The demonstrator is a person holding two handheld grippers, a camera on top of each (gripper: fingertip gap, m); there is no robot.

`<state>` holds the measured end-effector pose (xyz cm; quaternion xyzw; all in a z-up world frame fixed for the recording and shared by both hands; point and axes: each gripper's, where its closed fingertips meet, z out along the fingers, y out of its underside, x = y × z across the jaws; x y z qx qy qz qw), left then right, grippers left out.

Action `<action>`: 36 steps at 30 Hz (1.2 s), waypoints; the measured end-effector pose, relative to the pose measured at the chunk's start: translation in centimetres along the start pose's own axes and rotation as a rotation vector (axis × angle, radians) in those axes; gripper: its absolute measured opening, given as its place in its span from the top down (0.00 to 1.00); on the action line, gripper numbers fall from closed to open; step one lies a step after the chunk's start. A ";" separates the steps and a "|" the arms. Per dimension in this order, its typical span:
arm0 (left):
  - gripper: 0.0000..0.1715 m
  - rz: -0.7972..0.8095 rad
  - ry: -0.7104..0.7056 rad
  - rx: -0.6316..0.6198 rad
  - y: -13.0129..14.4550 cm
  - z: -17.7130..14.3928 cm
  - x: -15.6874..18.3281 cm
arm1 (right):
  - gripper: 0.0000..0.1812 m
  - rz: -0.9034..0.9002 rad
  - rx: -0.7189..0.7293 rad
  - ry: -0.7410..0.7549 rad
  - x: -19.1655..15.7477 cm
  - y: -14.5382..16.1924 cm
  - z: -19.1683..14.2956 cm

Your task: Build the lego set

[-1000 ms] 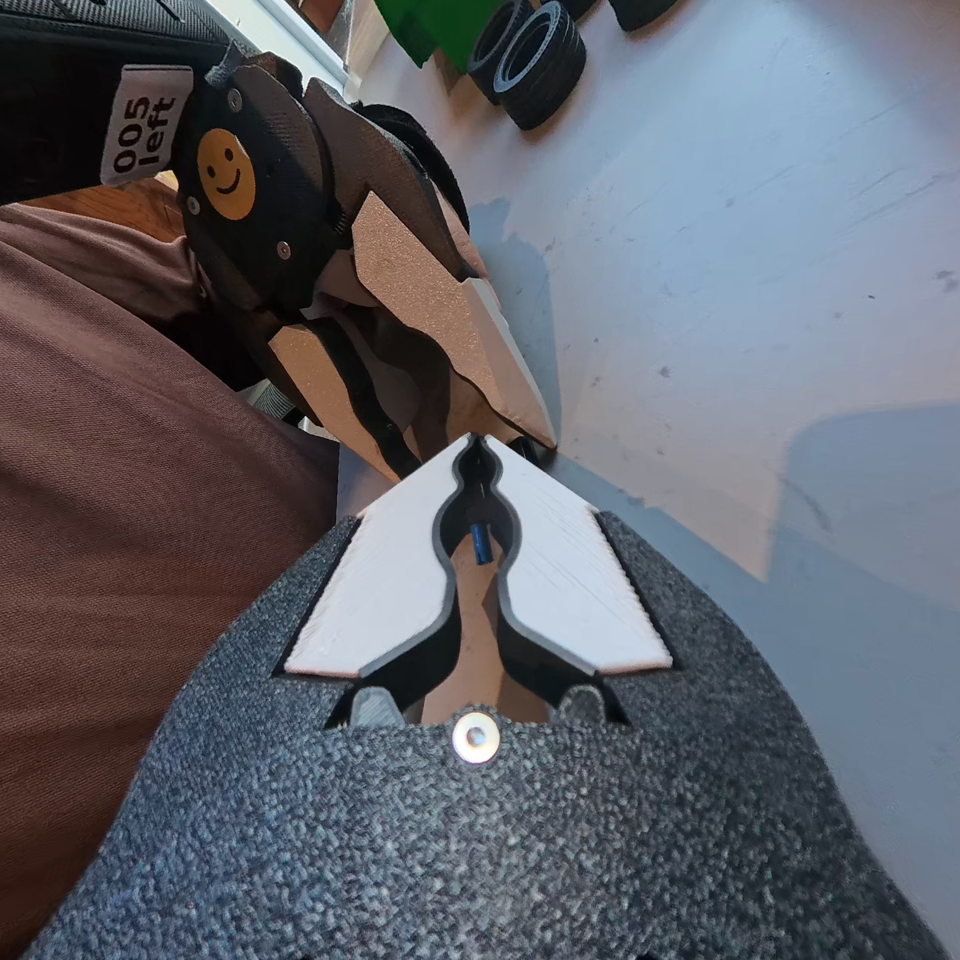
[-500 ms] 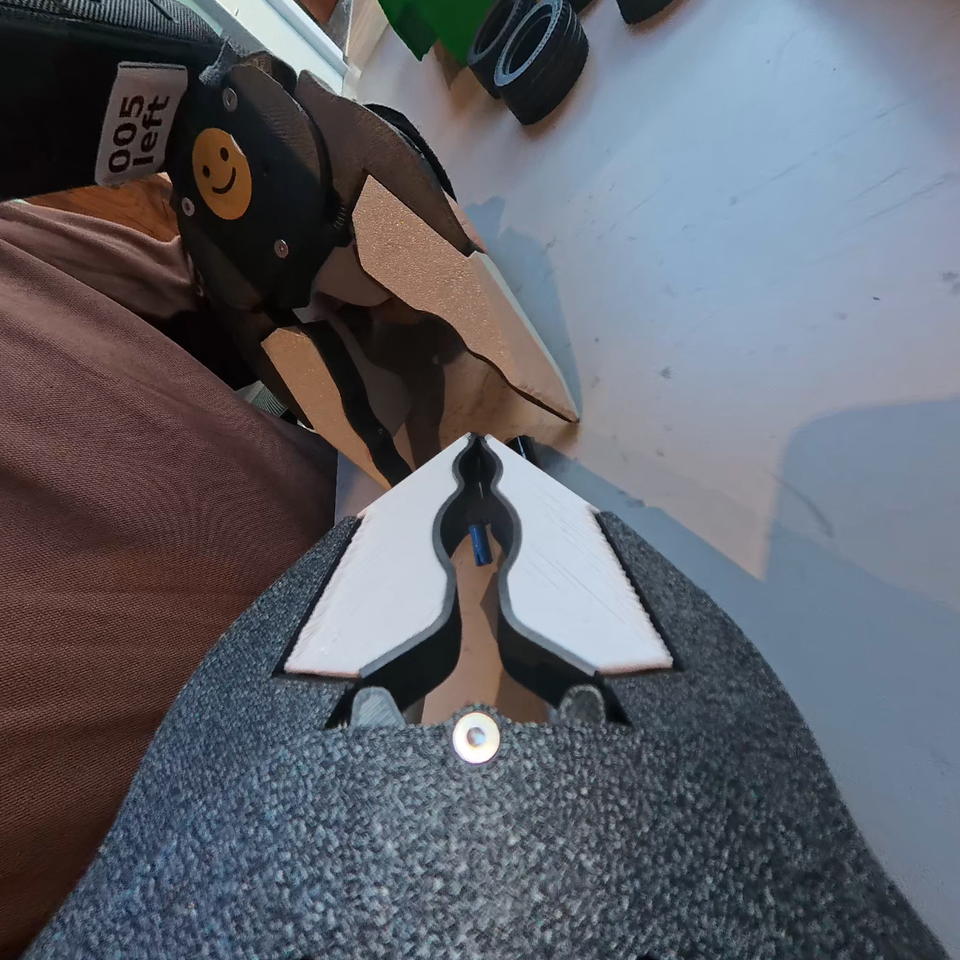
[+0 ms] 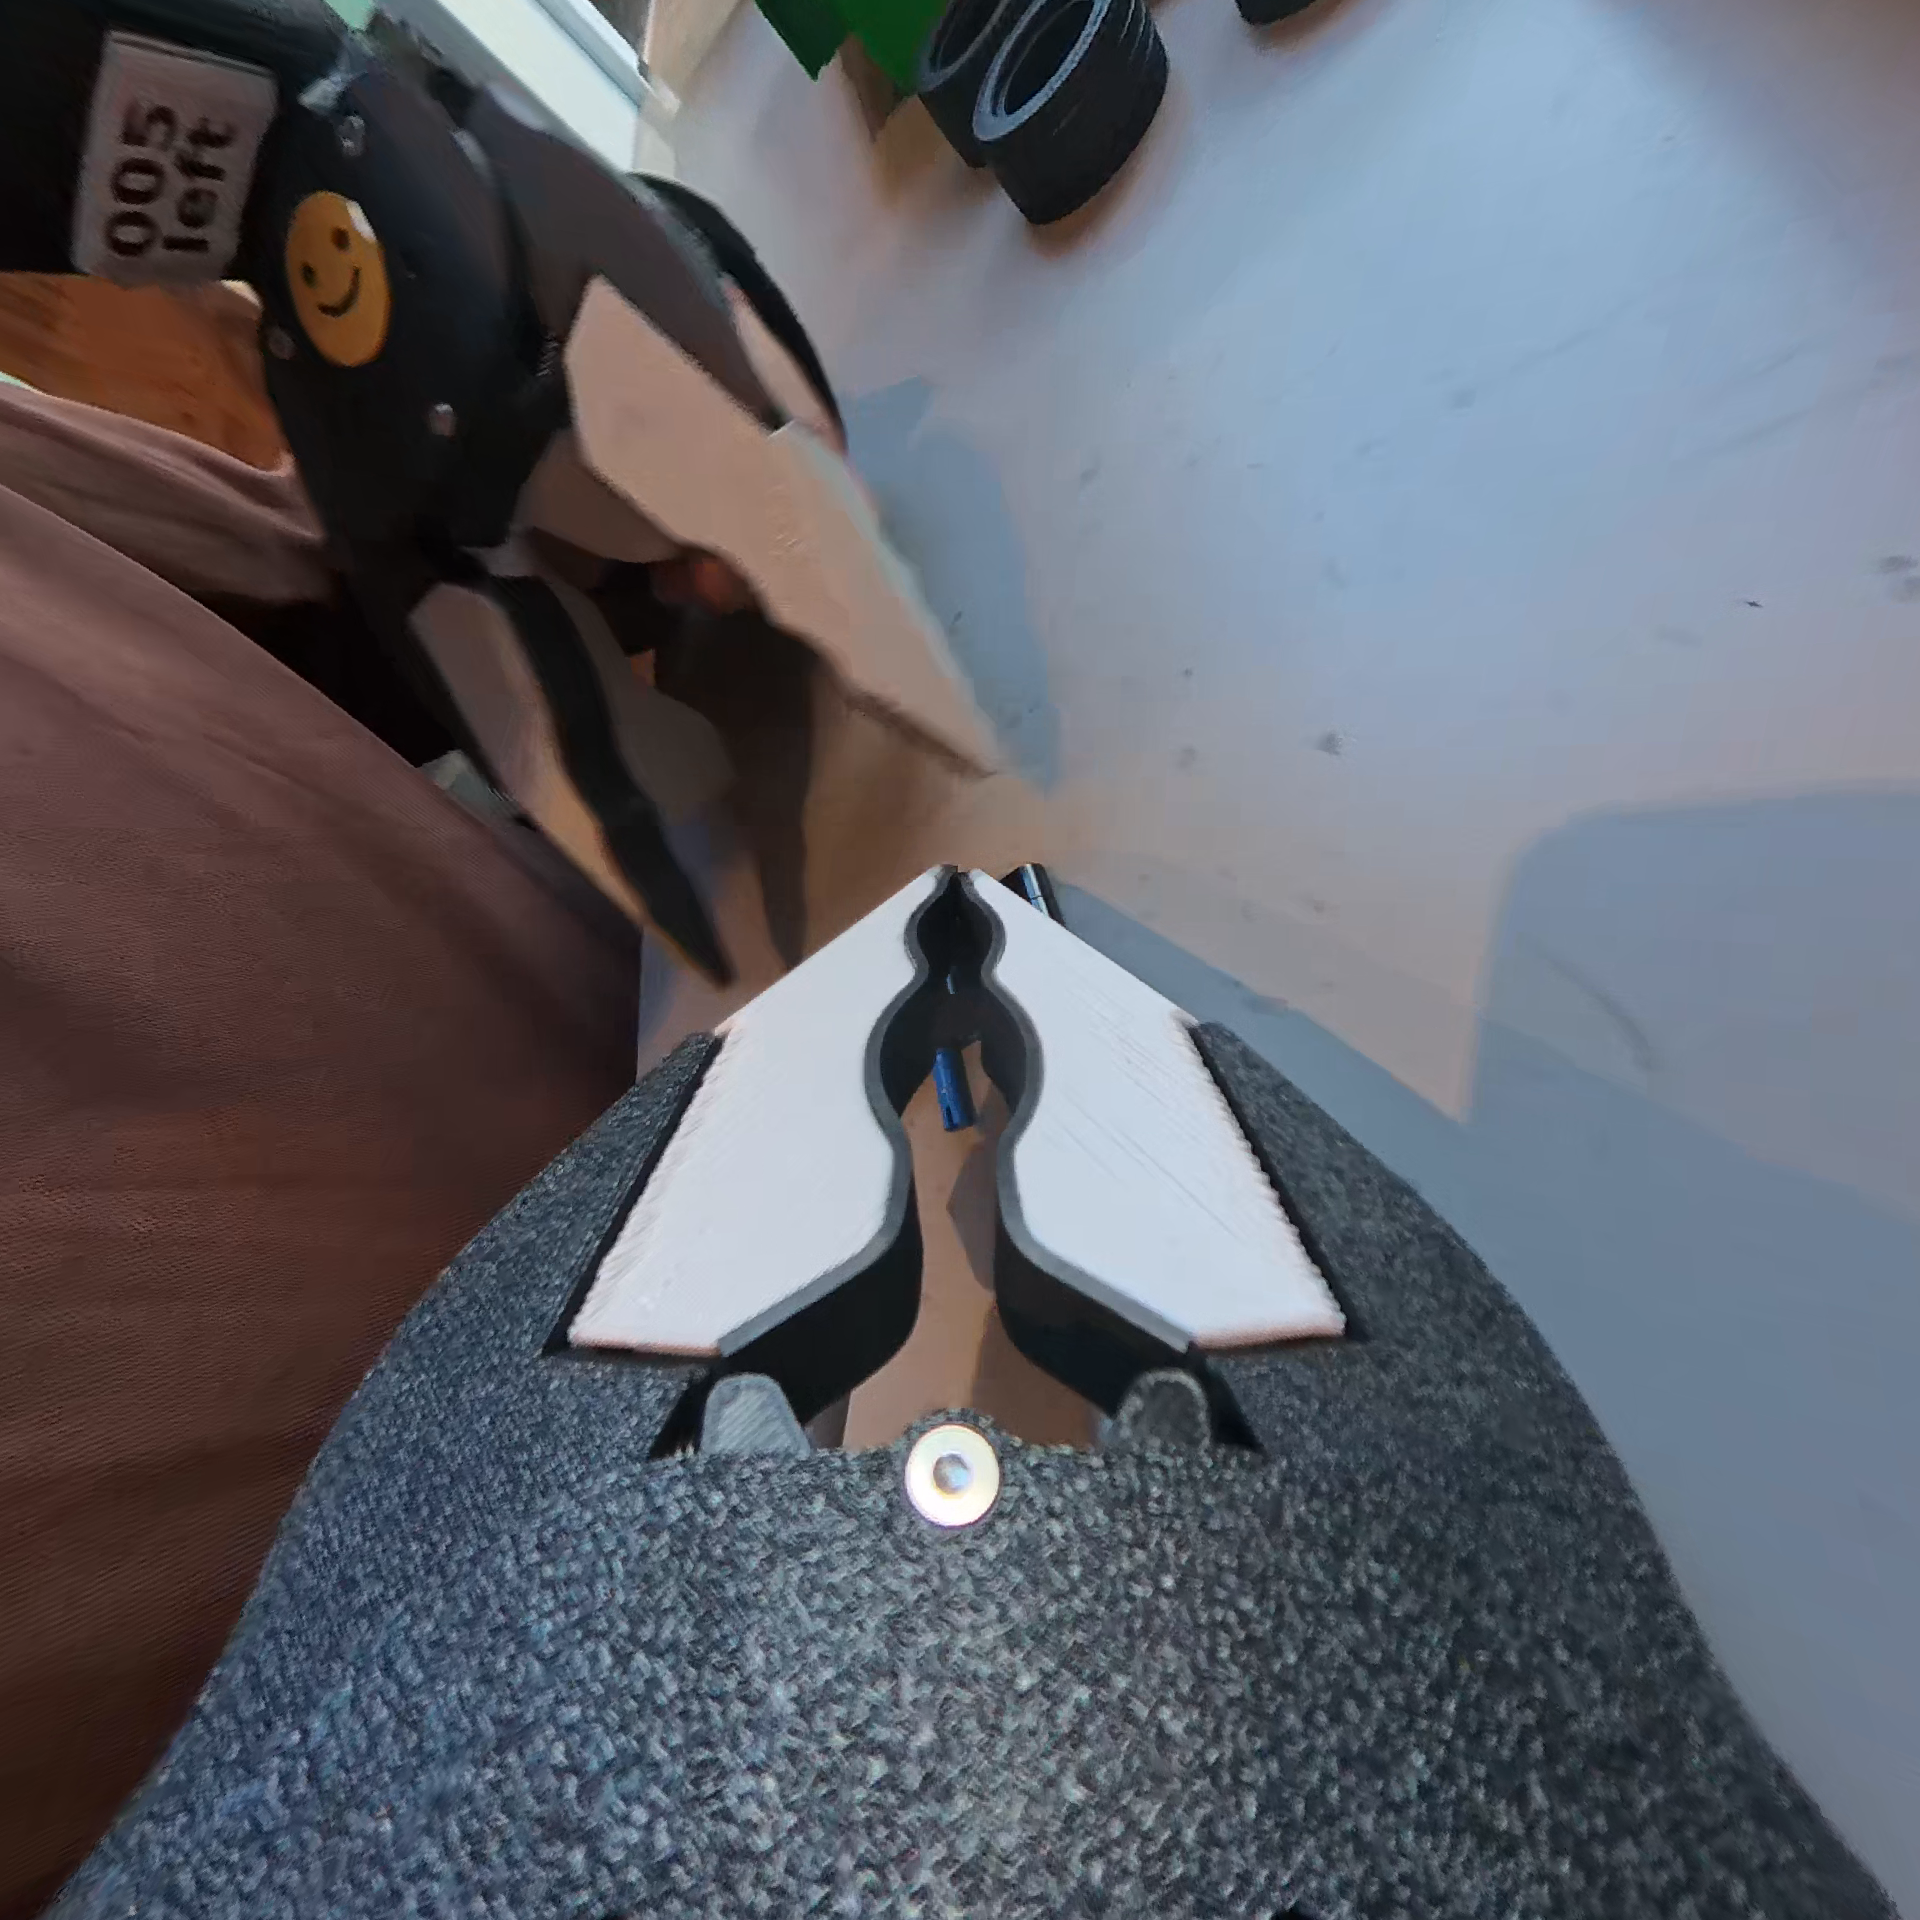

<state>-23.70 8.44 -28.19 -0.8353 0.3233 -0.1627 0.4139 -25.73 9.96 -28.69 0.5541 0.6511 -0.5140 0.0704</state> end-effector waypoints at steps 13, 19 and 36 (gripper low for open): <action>0.56 0.093 0.105 -0.023 0.4 0.1 3.4 | 1.00 -0.021 -0.018 0.029 0.1 0.2 0.2; 0.56 0.138 0.113 -0.085 1.0 0.9 3.8 | 1.00 -0.021 -0.020 0.027 0.1 0.3 0.2; 0.61 0.129 0.055 -0.005 -0.1 0.2 2.7 | 1.00 0.006 0.027 -0.006 0.0 -0.3 -0.4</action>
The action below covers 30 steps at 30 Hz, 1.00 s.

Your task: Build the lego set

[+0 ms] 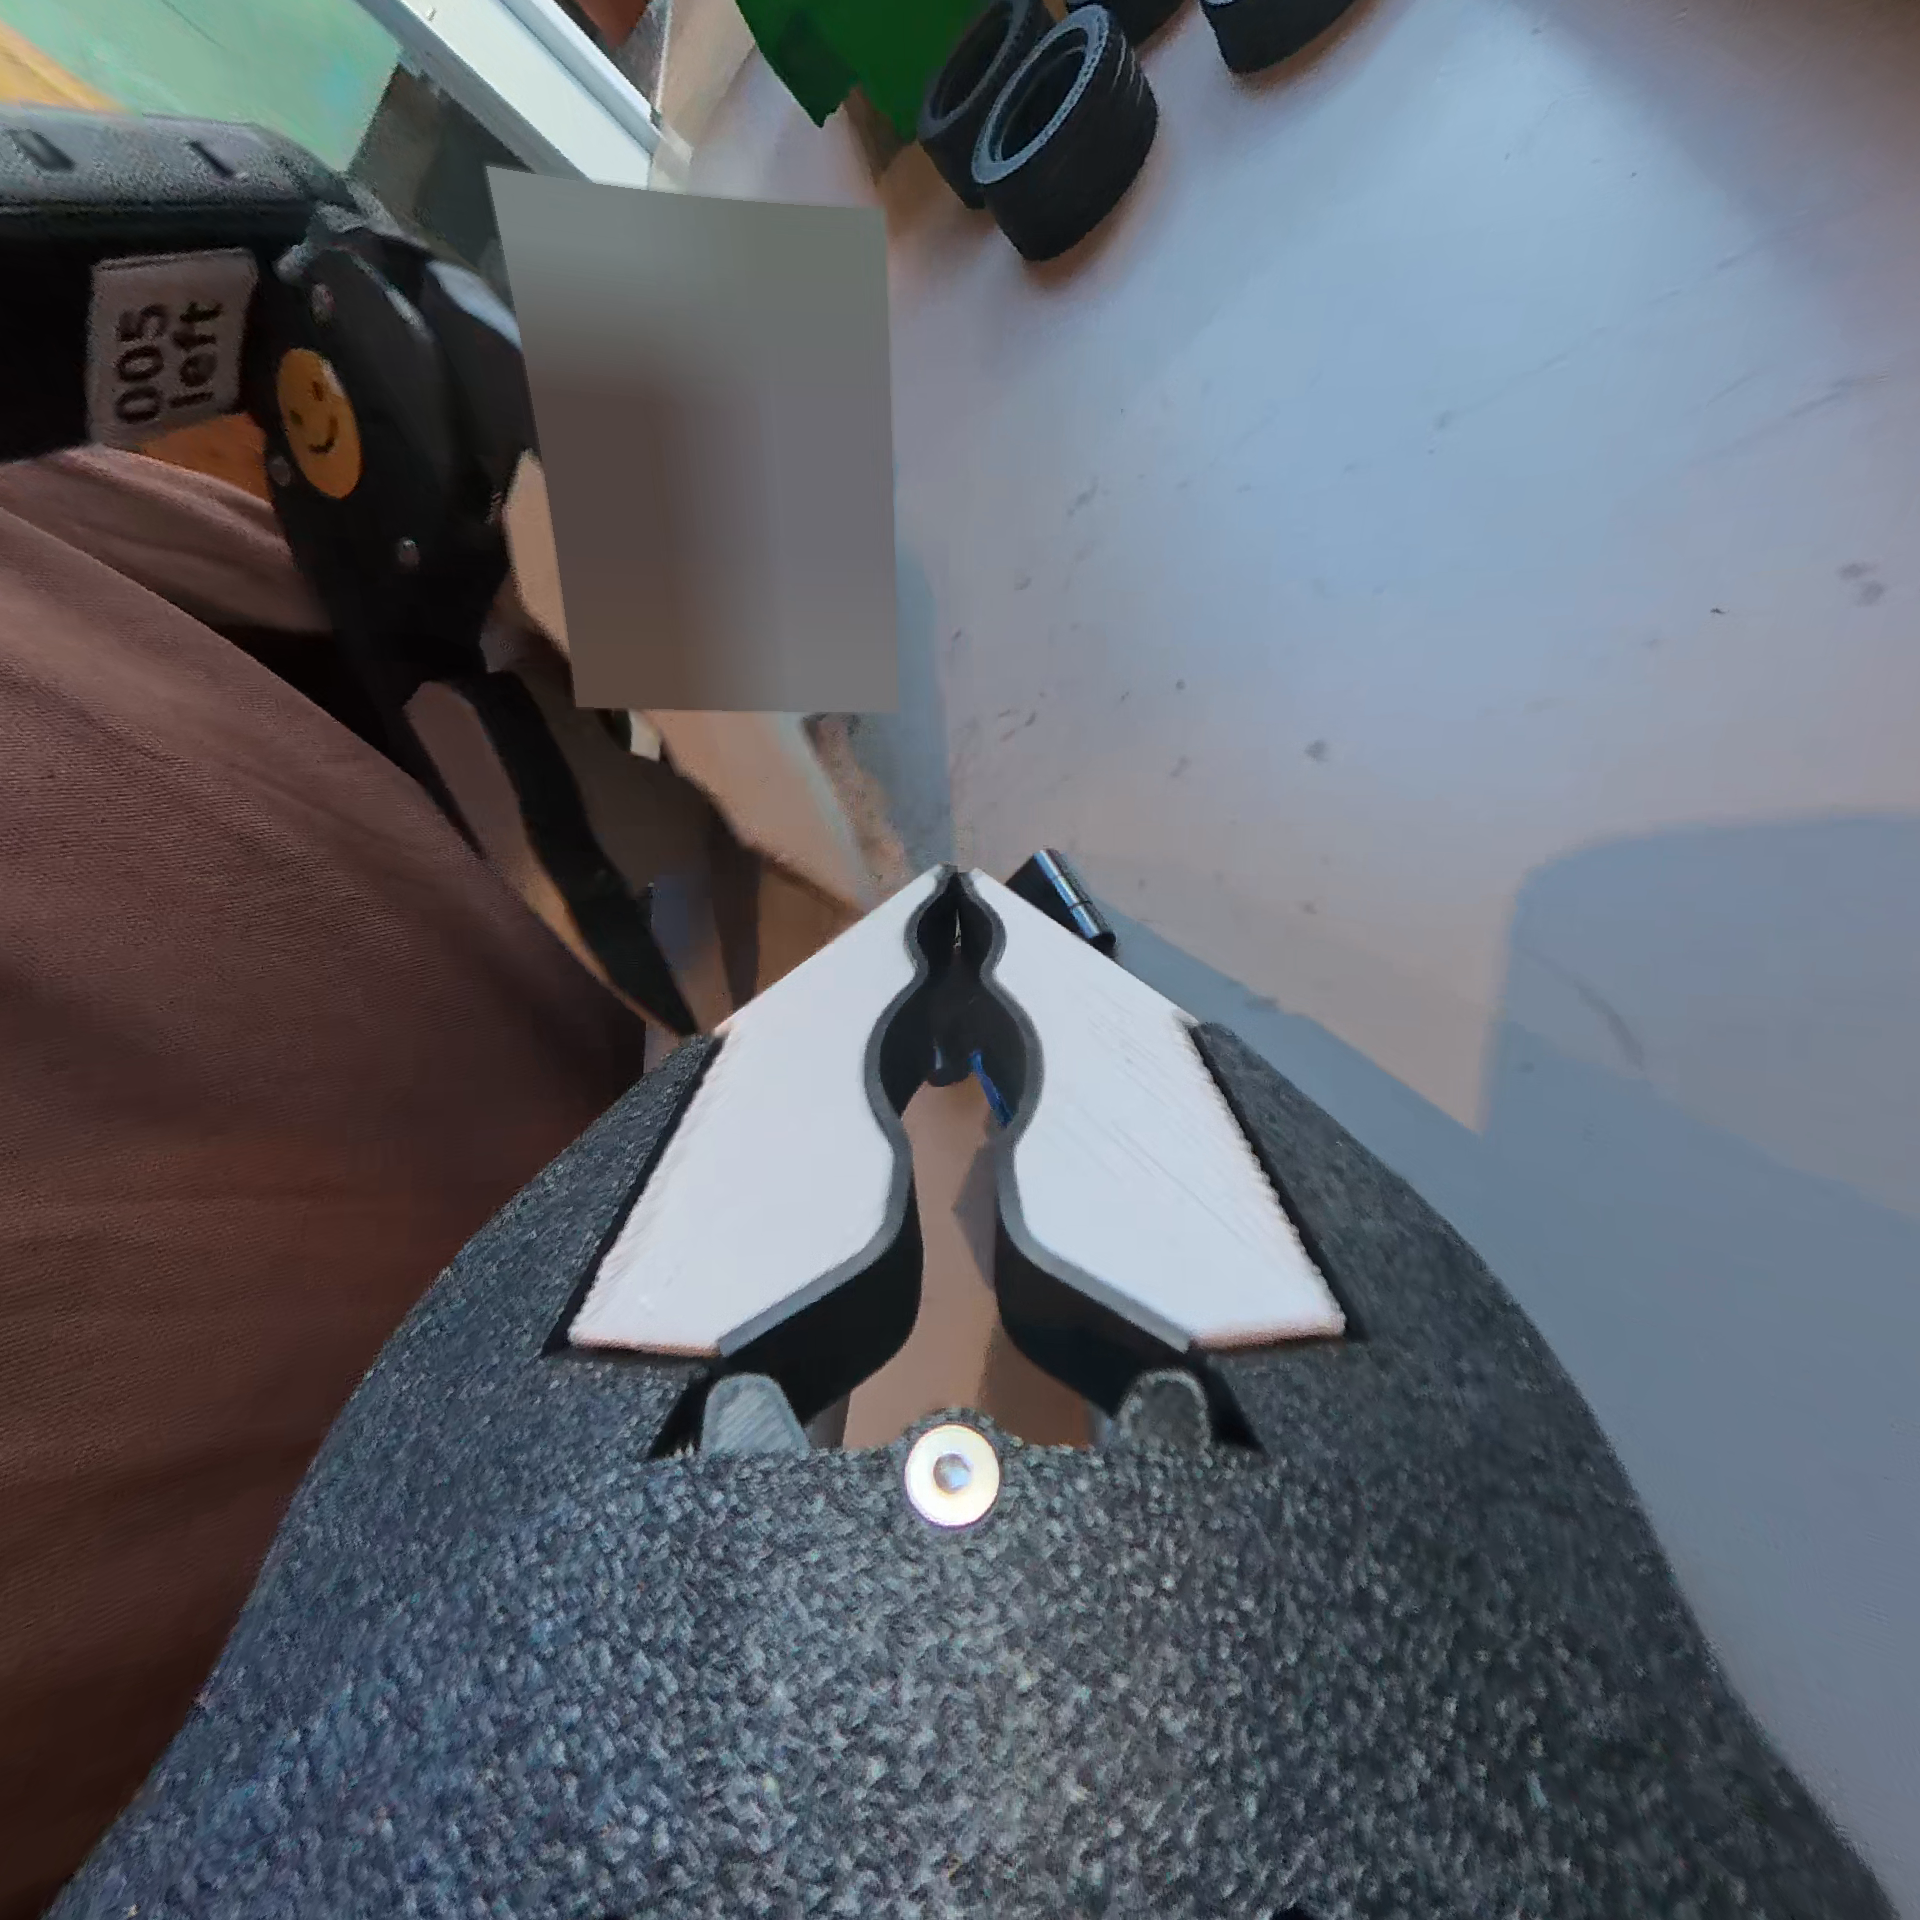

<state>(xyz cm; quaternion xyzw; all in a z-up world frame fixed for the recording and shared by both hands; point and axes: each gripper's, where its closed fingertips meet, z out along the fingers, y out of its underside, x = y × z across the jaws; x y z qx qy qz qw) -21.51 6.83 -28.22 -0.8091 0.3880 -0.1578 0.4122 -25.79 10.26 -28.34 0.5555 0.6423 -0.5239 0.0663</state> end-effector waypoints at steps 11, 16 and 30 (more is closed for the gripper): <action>0.60 0.084 -0.042 -0.087 0.5 1.5 -0.4 | 1.00 -0.020 -0.031 0.043 0.3 0.3 0.4; 0.61 0.064 -0.039 -0.083 0.6 1.6 -0.3 | 1.00 -0.018 -0.034 0.042 0.3 0.4 0.4; 0.63 -0.002 -0.045 -0.095 0.9 1.6 -0.9 | 0.99 -0.019 -0.025 0.040 0.3 0.3 0.3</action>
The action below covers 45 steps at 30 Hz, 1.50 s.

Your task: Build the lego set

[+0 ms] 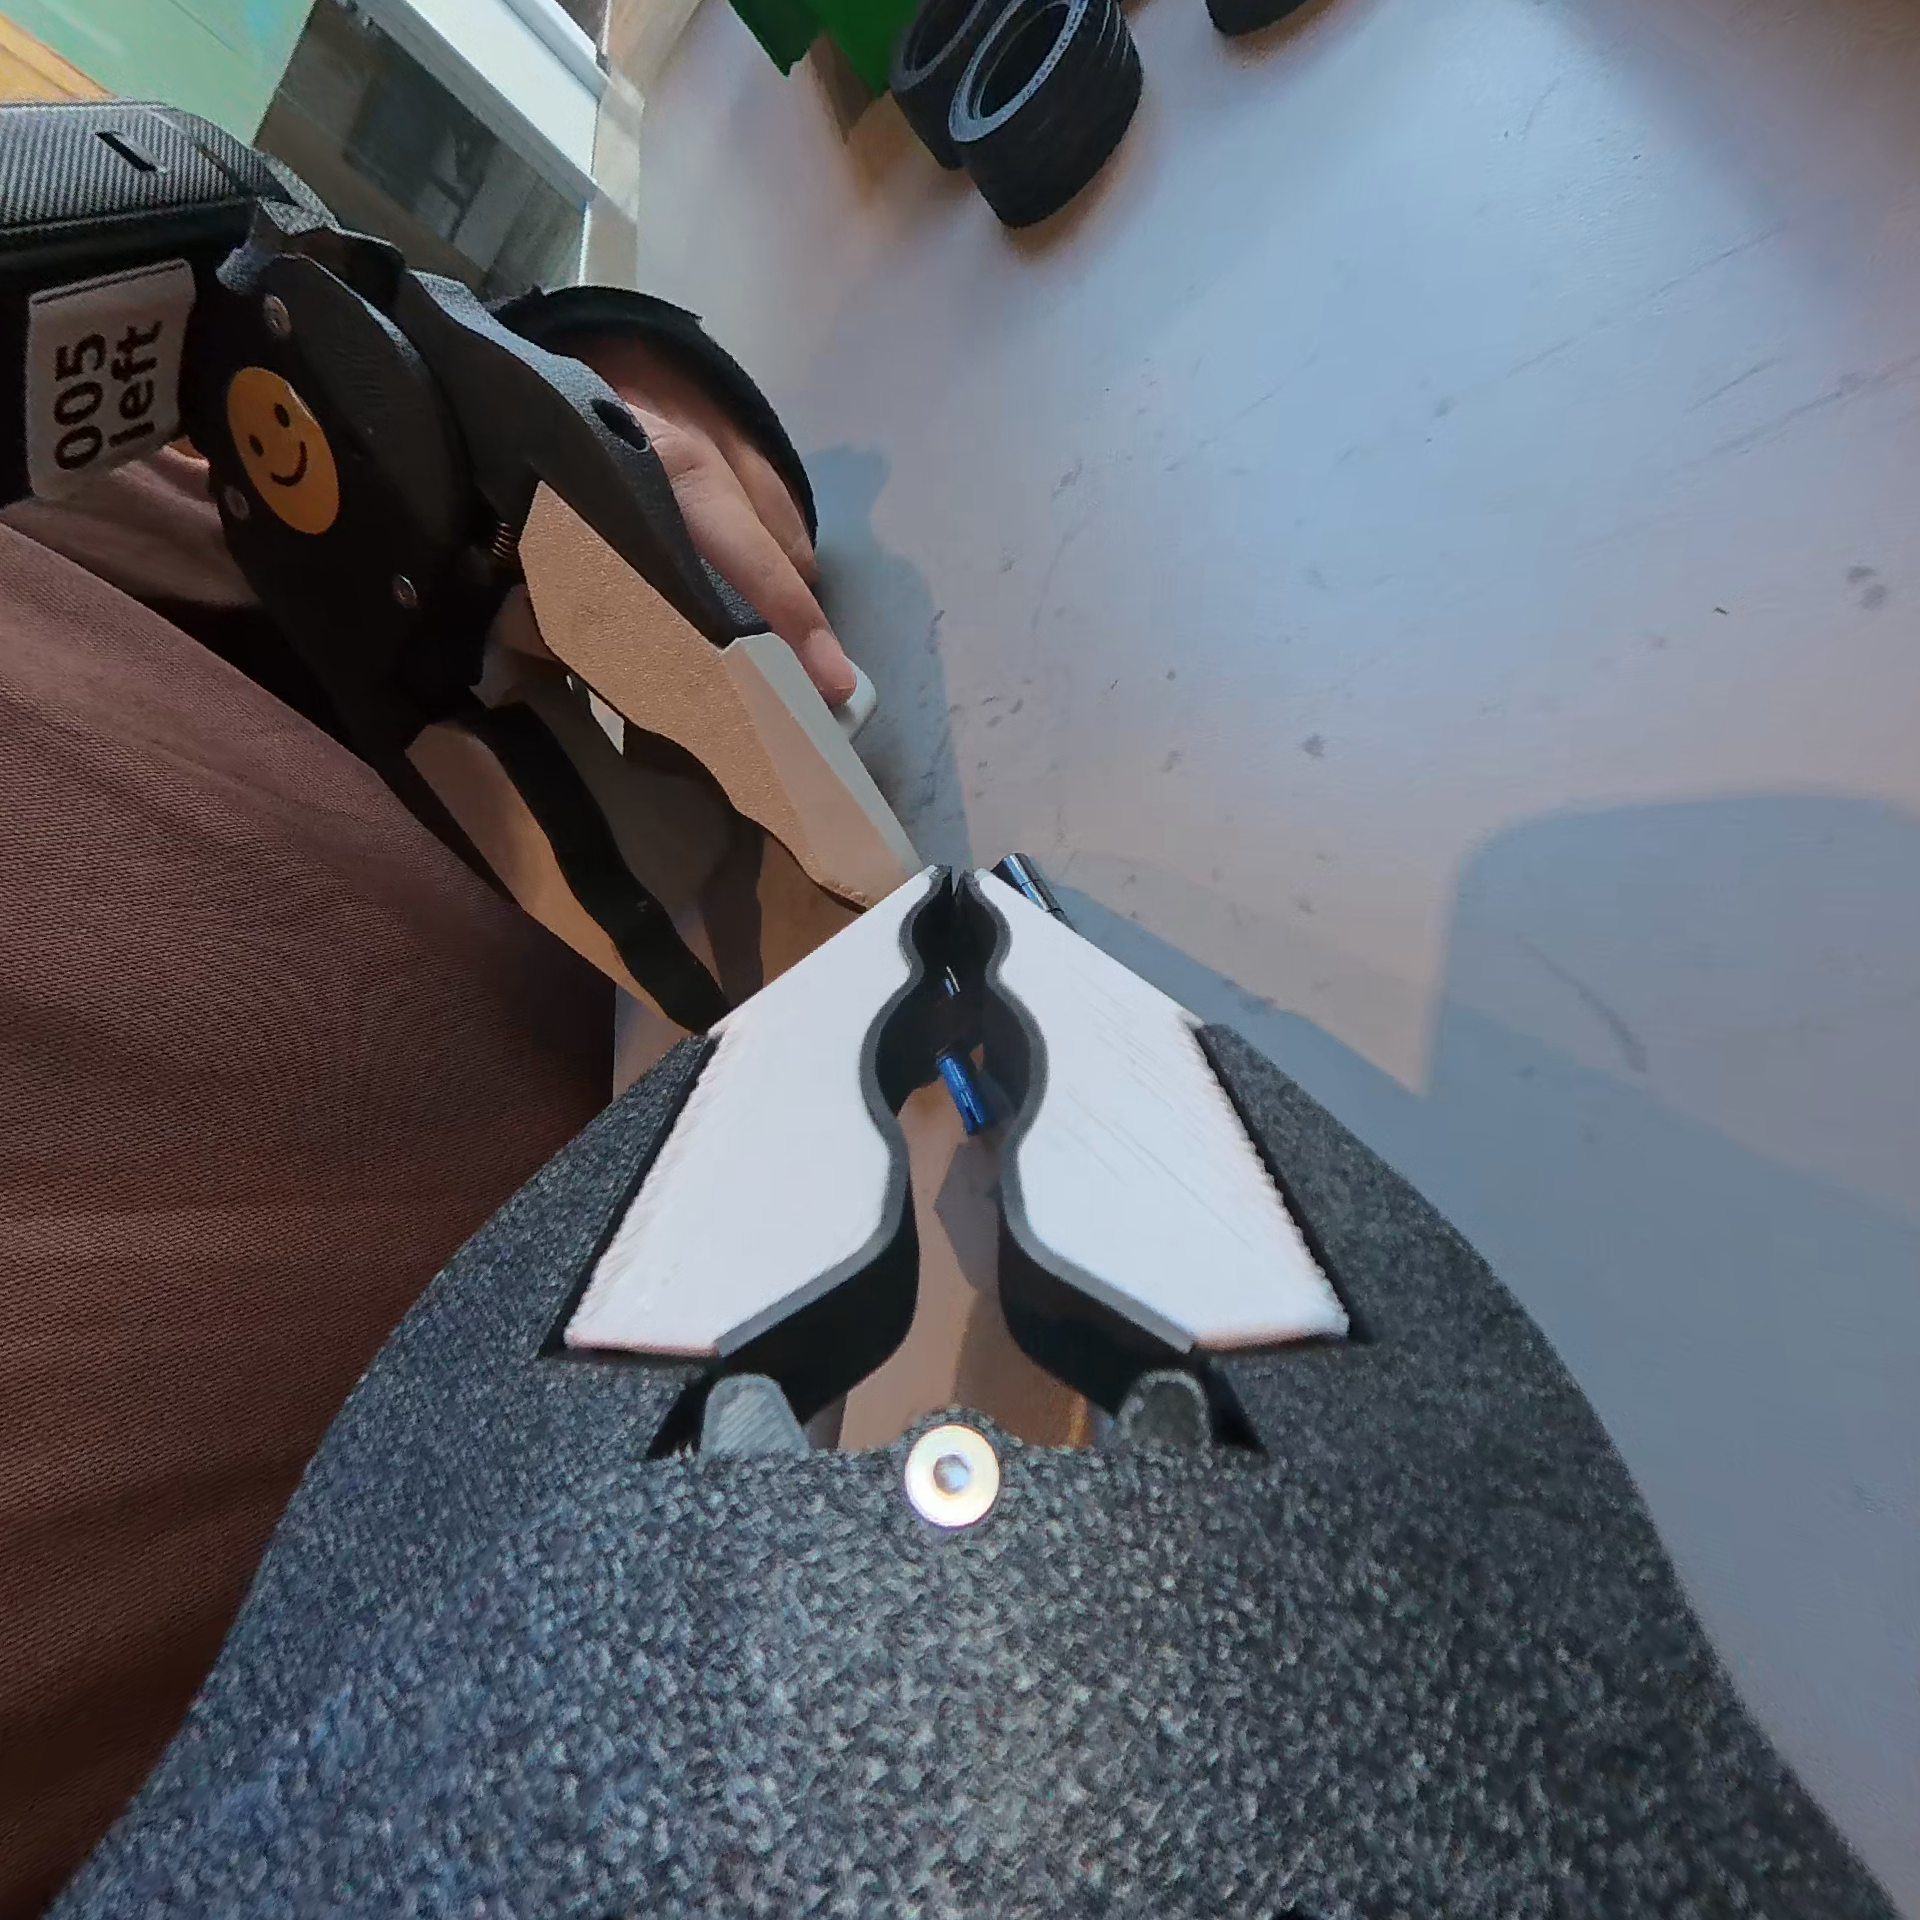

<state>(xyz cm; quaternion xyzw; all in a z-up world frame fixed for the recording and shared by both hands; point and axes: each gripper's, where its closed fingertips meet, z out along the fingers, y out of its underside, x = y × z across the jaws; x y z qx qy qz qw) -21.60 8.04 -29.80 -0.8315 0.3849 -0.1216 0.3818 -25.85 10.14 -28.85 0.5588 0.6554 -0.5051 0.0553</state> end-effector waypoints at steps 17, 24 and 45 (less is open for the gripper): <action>0.68 0.004 -0.005 0.005 -0.2 0.1 -0.1 | 0.97 -0.168 0.006 0.131 0.1 -0.1 -0.1; 0.69 0.008 -0.006 0.005 -0.2 0.2 -0.1 | 0.81 -0.186 0.091 0.178 0.8 -1.5 -1.2; 0.69 0.034 0.004 0.005 -0.2 0.1 0.2 | 0.86 -0.364 -0.015 0.400 2.7 -0.7 -1.1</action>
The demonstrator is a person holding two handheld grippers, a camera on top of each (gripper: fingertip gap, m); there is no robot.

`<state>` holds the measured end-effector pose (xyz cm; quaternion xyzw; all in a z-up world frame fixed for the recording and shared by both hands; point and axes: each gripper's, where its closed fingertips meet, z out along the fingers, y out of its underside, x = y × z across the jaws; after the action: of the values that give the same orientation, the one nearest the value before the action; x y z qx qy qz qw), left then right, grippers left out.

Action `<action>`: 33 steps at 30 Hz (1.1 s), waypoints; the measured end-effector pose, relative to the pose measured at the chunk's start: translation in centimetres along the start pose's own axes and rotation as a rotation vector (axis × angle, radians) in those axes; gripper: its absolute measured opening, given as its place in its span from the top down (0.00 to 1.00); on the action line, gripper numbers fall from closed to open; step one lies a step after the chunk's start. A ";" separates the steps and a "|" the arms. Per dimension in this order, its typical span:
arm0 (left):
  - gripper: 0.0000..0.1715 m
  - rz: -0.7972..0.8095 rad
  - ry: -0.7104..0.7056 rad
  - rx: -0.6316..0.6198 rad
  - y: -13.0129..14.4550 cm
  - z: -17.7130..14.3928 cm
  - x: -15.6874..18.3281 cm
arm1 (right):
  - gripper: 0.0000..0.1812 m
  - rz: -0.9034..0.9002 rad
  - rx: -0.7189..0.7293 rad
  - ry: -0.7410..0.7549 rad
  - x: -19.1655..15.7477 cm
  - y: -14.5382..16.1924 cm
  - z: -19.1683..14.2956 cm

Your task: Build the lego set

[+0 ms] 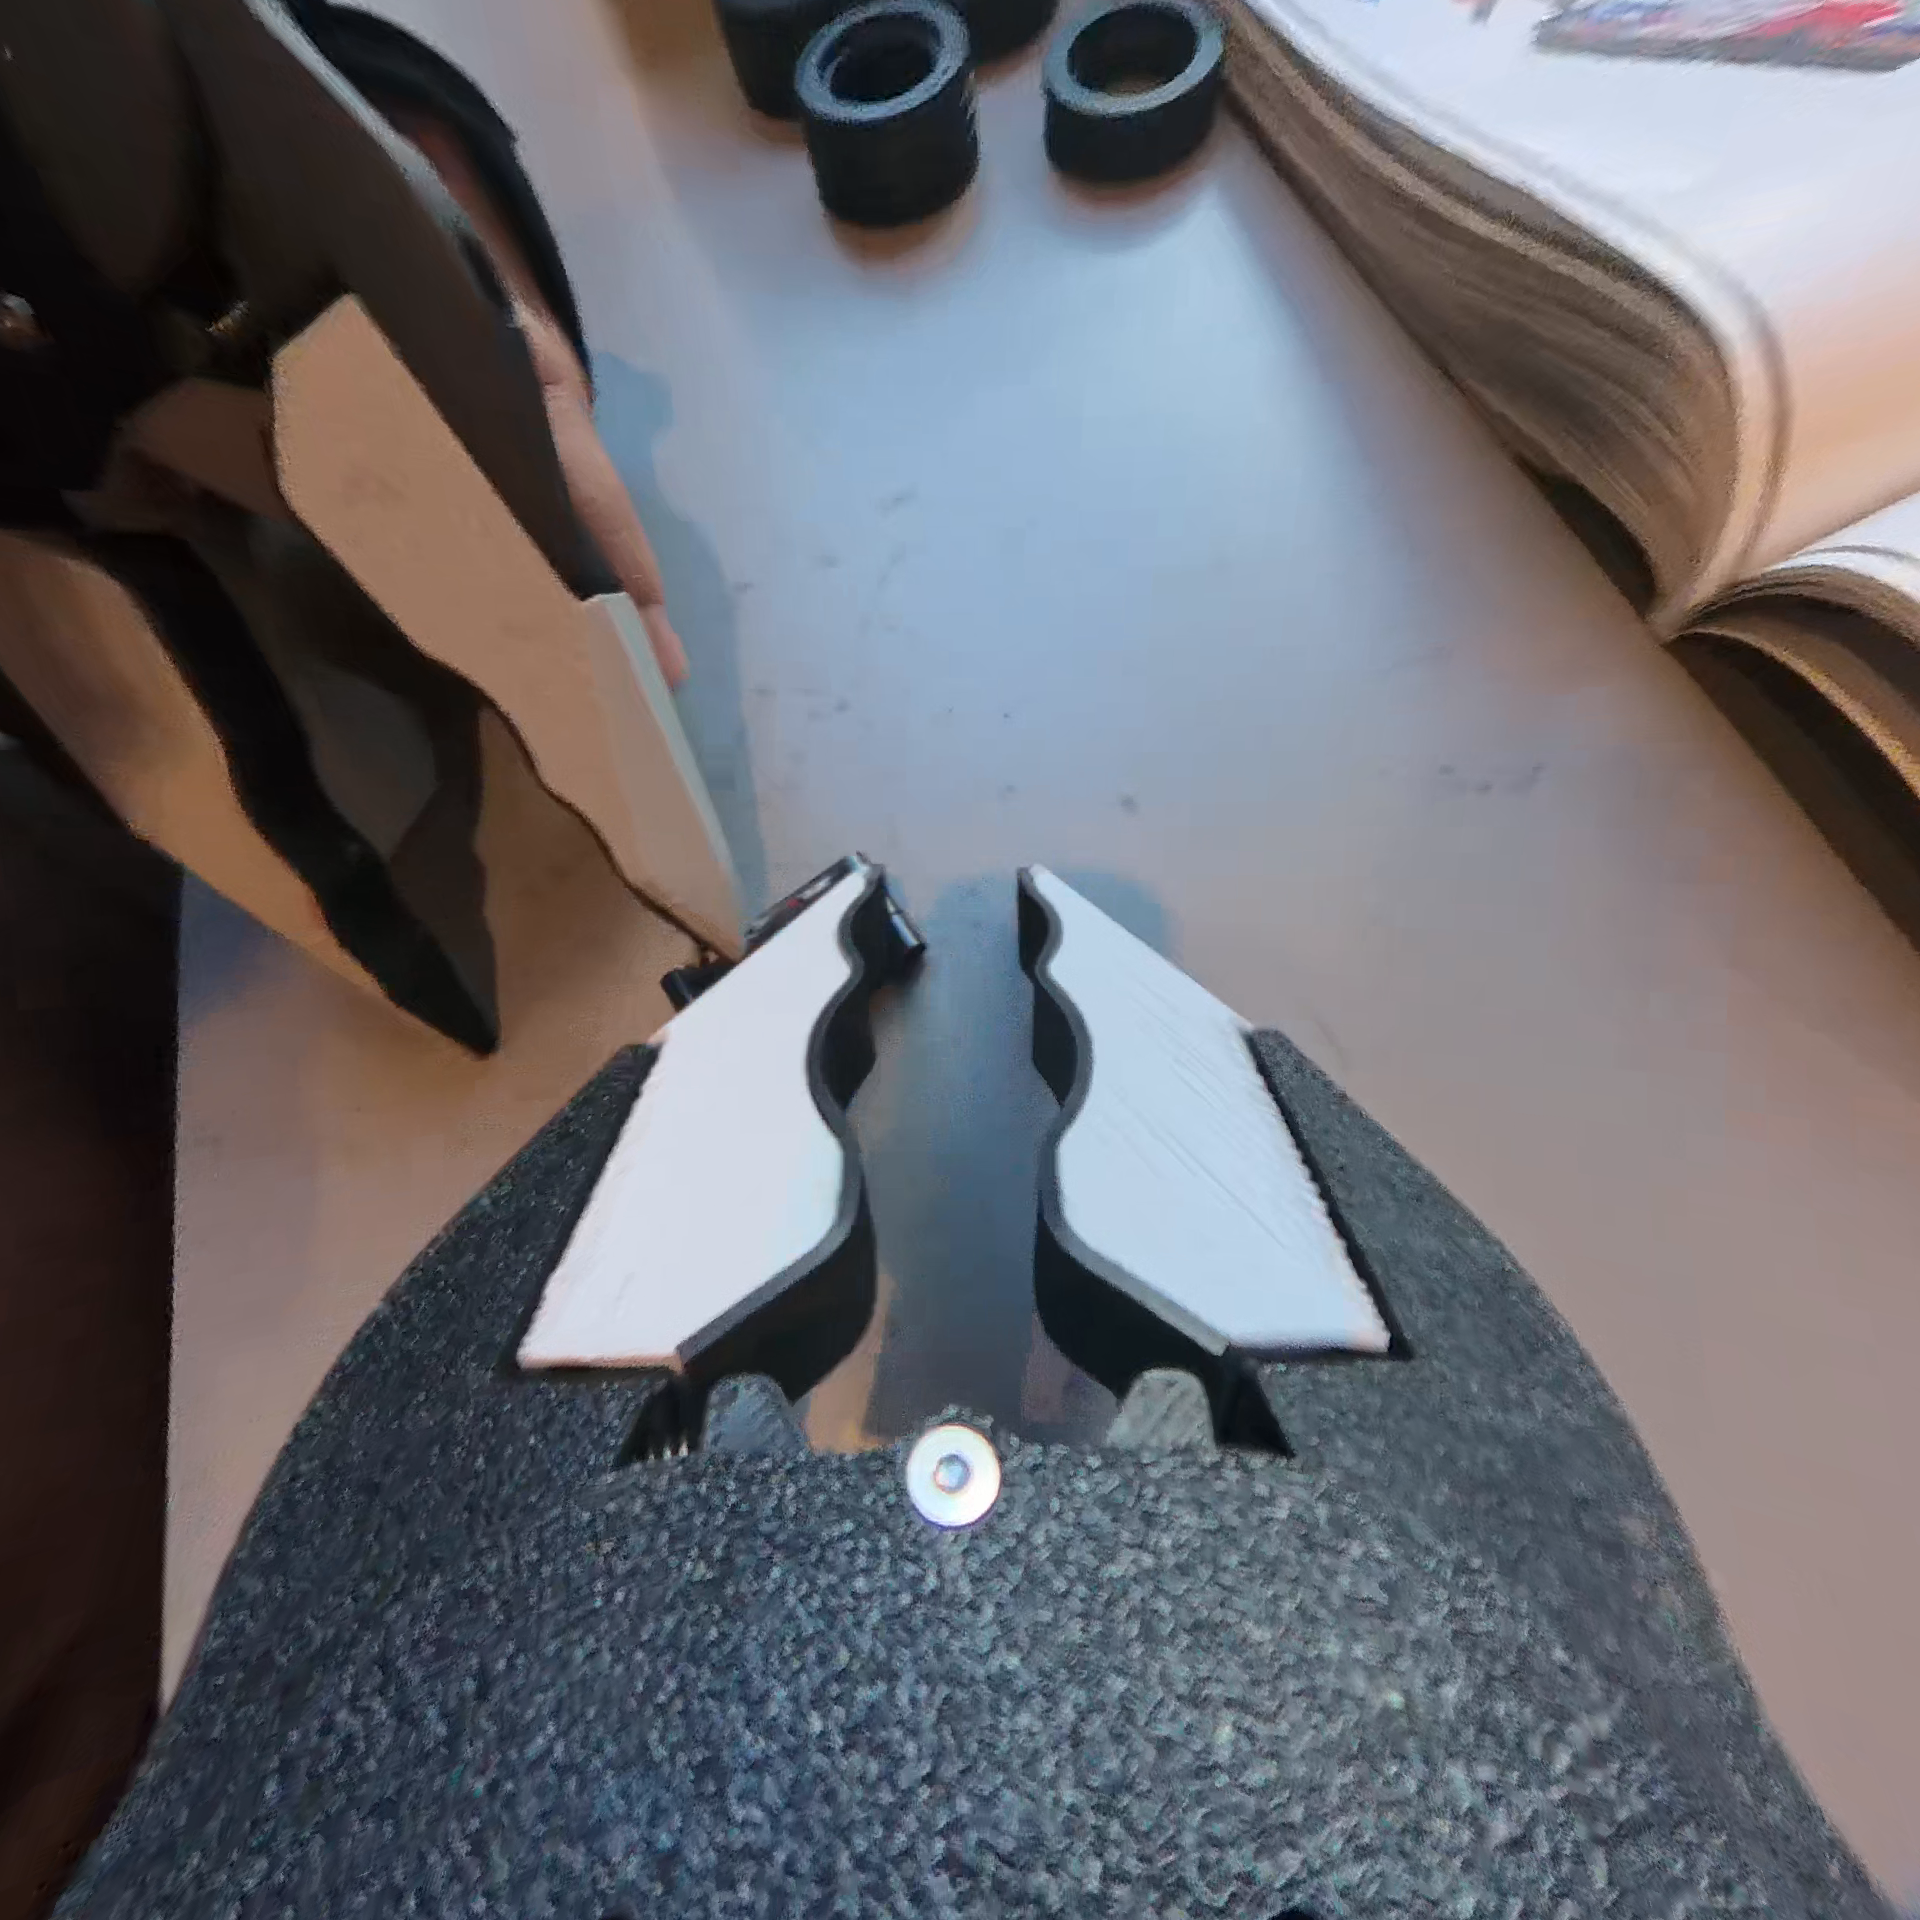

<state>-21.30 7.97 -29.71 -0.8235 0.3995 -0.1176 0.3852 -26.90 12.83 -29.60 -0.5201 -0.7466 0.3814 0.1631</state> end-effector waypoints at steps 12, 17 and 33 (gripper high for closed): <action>0.68 -0.004 -0.005 -0.003 0.0 -0.3 1.2 | 0.85 0.035 0.106 0.031 -1.6 0.3 -2.3; 0.65 -0.112 -0.008 0.067 -0.3 -1.2 -0.7 | 0.84 0.069 0.155 0.067 -2.3 0.4 -3.2; 0.68 -0.168 -0.196 -0.029 1.7 -0.1 -9.6 | 0.88 0.137 0.039 -0.242 -6.4 2.7 -3.0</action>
<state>-28.57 14.42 -29.74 -0.8671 0.2913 -0.0624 0.3992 -20.66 8.69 -28.63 -0.5166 -0.7161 0.4661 0.0555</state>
